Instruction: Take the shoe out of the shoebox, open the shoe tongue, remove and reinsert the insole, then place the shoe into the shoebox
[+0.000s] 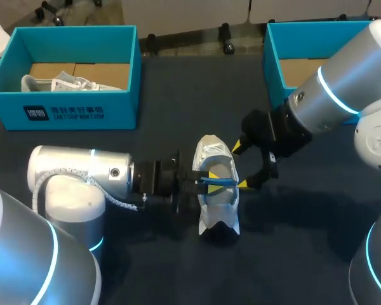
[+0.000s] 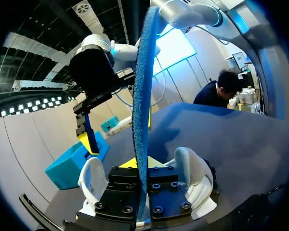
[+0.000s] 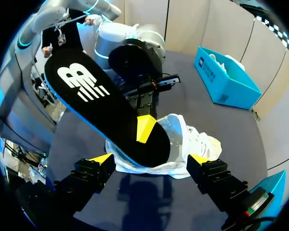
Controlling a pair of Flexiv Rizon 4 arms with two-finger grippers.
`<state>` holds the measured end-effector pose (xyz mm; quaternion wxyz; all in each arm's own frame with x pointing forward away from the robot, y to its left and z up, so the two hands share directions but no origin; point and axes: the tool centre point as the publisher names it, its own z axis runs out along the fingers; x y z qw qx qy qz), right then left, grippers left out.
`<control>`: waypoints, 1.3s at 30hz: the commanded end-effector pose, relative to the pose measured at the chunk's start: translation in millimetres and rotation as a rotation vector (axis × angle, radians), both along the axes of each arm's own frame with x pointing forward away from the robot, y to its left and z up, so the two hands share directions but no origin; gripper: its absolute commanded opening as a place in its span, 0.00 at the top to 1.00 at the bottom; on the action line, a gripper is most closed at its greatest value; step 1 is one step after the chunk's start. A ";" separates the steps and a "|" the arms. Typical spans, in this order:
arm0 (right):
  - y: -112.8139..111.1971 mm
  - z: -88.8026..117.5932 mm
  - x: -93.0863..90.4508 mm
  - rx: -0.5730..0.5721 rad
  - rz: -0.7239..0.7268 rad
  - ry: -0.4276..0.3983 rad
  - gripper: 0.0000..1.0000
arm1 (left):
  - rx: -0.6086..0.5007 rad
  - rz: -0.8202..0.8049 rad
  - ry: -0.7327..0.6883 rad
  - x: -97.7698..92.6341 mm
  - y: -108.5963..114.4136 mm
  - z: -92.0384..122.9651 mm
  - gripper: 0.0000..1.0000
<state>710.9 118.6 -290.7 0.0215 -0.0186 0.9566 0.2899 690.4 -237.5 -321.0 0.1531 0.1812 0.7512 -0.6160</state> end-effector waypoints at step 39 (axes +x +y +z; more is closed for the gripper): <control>1.0 -1.3 -0.2 0.000 -0.001 -0.001 0.00 | 0.083 0.006 -0.053 14.0 -0.9 -17.4 0.71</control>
